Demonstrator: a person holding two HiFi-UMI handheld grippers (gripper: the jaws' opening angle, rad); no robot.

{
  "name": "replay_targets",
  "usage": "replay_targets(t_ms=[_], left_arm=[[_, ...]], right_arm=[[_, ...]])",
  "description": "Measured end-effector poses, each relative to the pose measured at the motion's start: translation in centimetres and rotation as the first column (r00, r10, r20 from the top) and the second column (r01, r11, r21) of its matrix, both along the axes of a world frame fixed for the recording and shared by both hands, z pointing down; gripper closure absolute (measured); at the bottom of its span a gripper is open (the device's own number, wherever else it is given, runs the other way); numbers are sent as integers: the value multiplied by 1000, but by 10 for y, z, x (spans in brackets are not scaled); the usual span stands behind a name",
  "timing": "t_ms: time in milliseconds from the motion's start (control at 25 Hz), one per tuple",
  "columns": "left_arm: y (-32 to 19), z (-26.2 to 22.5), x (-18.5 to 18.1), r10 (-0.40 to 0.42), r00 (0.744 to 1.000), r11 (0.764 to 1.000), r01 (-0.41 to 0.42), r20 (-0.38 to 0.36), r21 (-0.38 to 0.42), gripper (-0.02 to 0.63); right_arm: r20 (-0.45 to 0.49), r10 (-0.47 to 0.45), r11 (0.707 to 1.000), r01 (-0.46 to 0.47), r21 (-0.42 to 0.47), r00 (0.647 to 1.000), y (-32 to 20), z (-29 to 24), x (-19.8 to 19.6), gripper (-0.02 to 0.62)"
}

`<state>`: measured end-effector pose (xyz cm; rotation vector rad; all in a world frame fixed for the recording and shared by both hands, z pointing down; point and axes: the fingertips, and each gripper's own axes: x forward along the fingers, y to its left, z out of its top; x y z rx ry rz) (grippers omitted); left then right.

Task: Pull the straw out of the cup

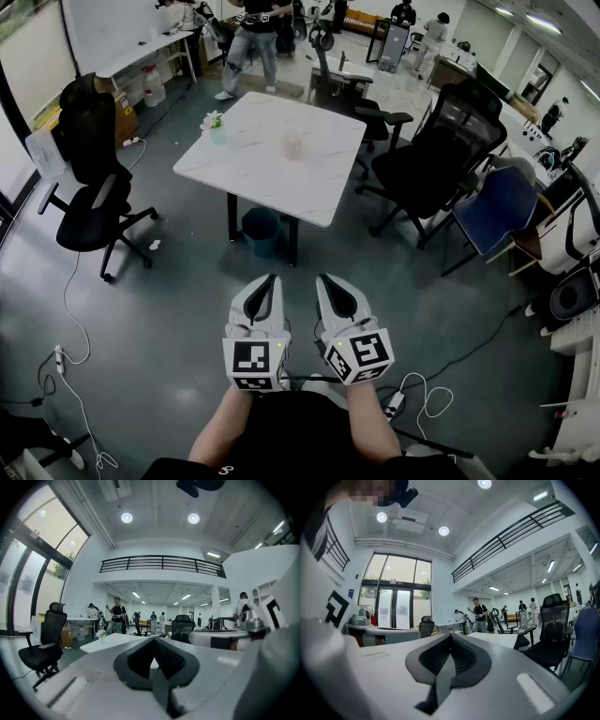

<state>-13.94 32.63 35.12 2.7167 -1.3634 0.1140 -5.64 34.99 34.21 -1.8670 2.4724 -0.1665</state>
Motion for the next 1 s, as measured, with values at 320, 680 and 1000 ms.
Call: replay_targets(t_ms=[320, 680, 1000], left_arm=[[-17, 6, -3, 7, 1000, 1000, -7, 7, 4, 604], [-38, 9, 7, 28, 999, 1000, -29, -14, -6, 604], [-82, -6, 23, 27, 999, 999, -27, -25, 29, 604]], right_arm=[[26, 39, 999, -40, 13, 999, -17, 1, 4, 594], [1, 75, 997, -75, -5, 997, -33, 5, 17, 594], [-17, 56, 998, -55, 35, 998, -80, -10, 31, 594]])
